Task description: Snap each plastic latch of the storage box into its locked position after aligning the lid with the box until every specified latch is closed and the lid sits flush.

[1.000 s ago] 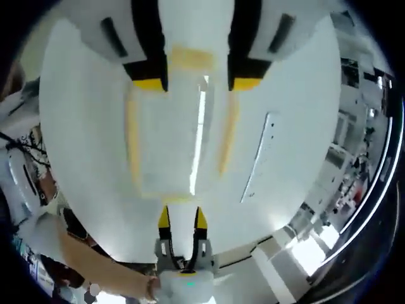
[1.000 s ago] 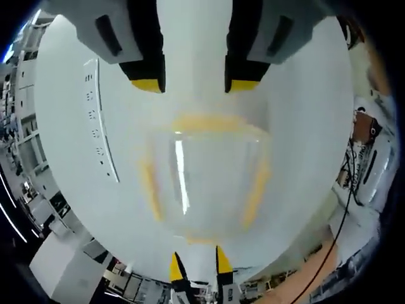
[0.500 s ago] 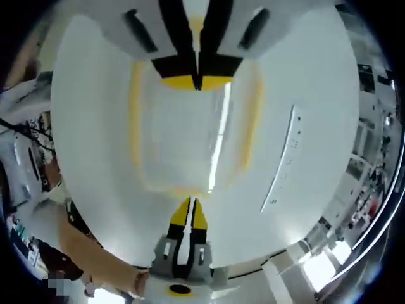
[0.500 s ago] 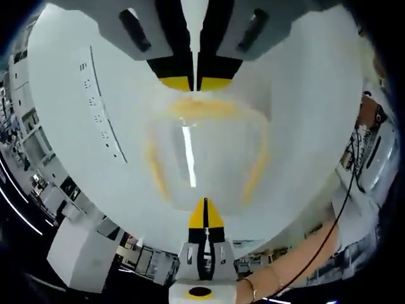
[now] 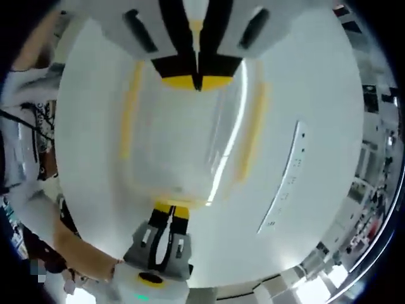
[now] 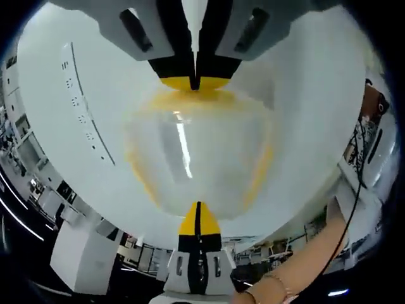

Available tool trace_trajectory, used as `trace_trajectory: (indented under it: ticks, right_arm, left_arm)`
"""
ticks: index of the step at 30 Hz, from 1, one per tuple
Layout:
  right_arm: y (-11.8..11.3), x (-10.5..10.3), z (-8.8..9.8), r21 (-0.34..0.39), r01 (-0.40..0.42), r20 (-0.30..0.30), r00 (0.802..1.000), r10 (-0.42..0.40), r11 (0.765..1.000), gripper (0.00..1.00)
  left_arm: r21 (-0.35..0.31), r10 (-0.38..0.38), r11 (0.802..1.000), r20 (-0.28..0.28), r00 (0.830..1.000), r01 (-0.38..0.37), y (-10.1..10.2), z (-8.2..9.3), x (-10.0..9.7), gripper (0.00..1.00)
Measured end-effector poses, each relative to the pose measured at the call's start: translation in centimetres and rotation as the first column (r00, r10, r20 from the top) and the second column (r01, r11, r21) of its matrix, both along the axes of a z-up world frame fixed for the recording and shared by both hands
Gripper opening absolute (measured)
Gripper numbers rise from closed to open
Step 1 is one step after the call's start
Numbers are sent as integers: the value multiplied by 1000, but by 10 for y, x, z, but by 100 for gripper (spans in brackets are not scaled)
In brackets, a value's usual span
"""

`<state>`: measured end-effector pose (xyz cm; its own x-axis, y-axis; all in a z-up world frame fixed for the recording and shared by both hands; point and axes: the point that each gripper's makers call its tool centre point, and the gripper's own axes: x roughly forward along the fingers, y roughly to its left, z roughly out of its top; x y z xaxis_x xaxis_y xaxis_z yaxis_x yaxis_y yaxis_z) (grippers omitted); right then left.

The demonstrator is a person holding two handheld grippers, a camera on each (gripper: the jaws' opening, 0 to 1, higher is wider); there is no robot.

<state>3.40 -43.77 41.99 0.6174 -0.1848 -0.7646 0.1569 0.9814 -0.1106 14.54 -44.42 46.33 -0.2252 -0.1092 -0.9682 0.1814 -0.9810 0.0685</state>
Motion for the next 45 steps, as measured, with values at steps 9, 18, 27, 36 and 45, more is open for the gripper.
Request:
trace_trajectory:
  ticks: [9, 18, 27, 36, 45]
  right_arm:
    - [-5, -5, -2, -2, 9, -195, 981, -9, 1000, 0]
    - [6, 6, -6, 27, -13, -256, 967, 19, 1000, 0]
    - [20, -2, -25, 18, 19, -315, 949, -12, 1000, 0]
    - [15, -15, 26, -45, 51, -264, 962, -62, 998, 0]
    - [12, 4, 72, -196, 80, -163, 980, -113, 977, 0]
  left_arm:
    - [5, 29, 1000, -29, 999, -28, -2, 0, 0, 0]
    - [44, 38, 998, 77, 996, -42, 10, -1, 1, 0]
    - [47, 30, 998, 45, 999, -32, 10, -3, 1, 0]
    - [25, 60, 998, 19, 998, -60, 11, -1, -2, 0]
    - [0, 11, 1000, -70, 997, -11, 13, 1, -3, 0]
